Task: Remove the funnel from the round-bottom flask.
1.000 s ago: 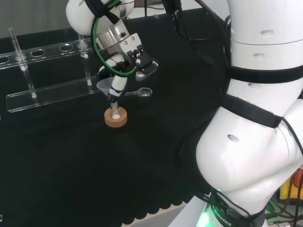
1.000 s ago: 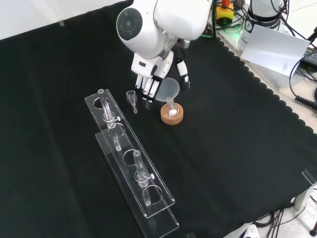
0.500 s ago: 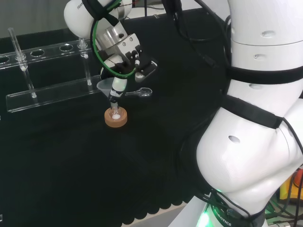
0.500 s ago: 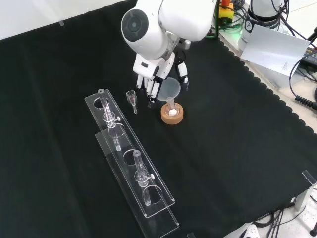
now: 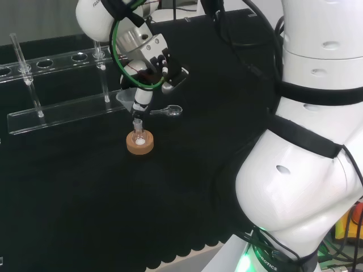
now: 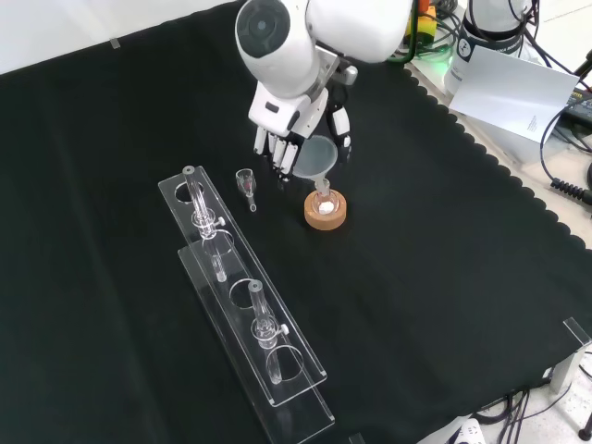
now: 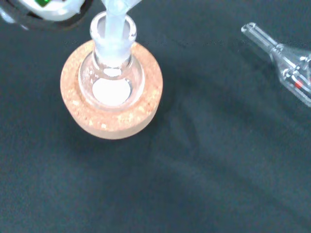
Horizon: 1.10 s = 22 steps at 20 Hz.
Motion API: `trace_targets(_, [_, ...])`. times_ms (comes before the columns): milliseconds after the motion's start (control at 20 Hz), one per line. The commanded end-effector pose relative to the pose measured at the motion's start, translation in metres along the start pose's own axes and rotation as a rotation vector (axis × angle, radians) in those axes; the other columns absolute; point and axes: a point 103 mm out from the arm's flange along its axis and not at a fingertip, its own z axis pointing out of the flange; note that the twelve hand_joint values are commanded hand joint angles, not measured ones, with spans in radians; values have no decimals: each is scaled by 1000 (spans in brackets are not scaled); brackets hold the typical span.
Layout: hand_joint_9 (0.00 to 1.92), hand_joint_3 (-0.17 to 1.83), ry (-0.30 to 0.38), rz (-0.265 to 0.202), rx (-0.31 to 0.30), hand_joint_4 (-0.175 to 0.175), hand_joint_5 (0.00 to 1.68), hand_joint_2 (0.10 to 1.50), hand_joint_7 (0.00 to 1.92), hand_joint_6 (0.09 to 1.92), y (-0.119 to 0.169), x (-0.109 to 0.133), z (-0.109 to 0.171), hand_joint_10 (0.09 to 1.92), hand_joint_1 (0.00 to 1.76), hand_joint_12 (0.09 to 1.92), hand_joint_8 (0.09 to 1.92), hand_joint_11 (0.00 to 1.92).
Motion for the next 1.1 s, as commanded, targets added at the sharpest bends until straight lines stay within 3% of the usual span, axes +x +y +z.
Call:
trace_targets(50, [1015, 425, -12, 12, -31, -1, 602, 719, 702, 644, -12, -3, -19, 384, 775, 1183, 608, 641])
trace_targets(1100, [1020, 437, -28, 95, -166, -4, 585, 715, 702, 676, -71, -17, -91, 381, 778, 1179, 621, 649])
